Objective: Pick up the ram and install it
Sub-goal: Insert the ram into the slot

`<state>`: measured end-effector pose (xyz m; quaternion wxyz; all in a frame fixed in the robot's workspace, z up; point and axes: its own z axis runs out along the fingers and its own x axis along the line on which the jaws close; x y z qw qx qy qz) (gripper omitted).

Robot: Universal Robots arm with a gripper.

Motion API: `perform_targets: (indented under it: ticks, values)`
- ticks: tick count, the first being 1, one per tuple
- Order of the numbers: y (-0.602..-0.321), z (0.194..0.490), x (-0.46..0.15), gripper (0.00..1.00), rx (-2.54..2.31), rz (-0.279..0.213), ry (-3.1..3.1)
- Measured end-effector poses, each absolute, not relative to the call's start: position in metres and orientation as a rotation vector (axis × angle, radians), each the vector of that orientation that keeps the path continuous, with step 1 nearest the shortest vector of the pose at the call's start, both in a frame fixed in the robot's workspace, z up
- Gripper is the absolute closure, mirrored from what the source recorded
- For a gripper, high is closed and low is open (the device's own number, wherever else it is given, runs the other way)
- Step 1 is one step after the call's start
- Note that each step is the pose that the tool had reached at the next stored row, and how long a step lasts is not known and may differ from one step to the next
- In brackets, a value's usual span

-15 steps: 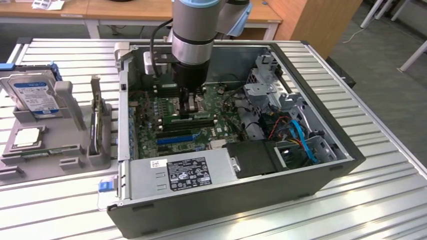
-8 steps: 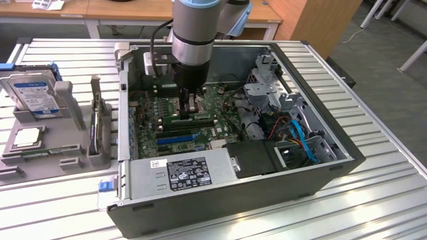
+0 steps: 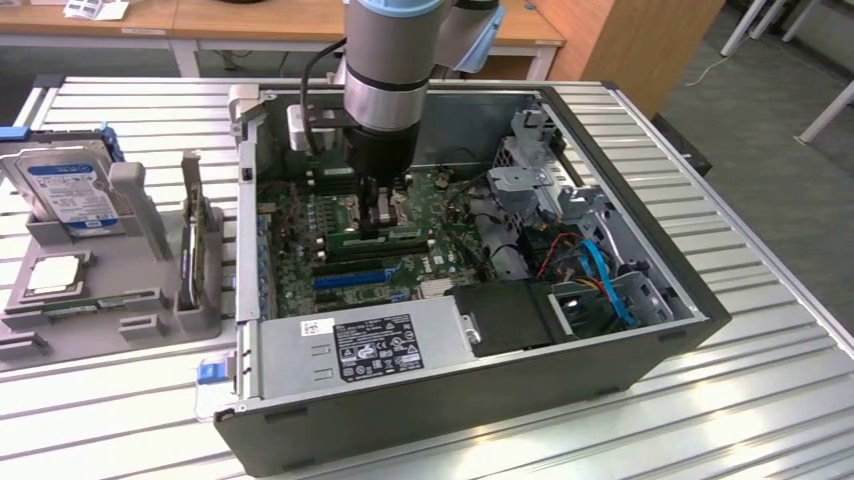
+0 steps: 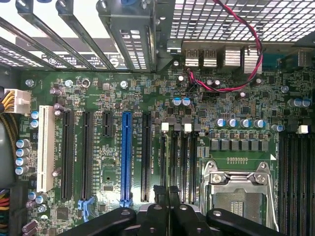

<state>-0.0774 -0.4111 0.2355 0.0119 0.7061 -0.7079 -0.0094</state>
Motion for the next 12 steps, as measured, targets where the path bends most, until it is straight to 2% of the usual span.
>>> perform_targets:
  ticks: [12]
  values:
    - [-0.4110,0.2332,-0.0774,0.88,2.202,-0.029,-2.208]
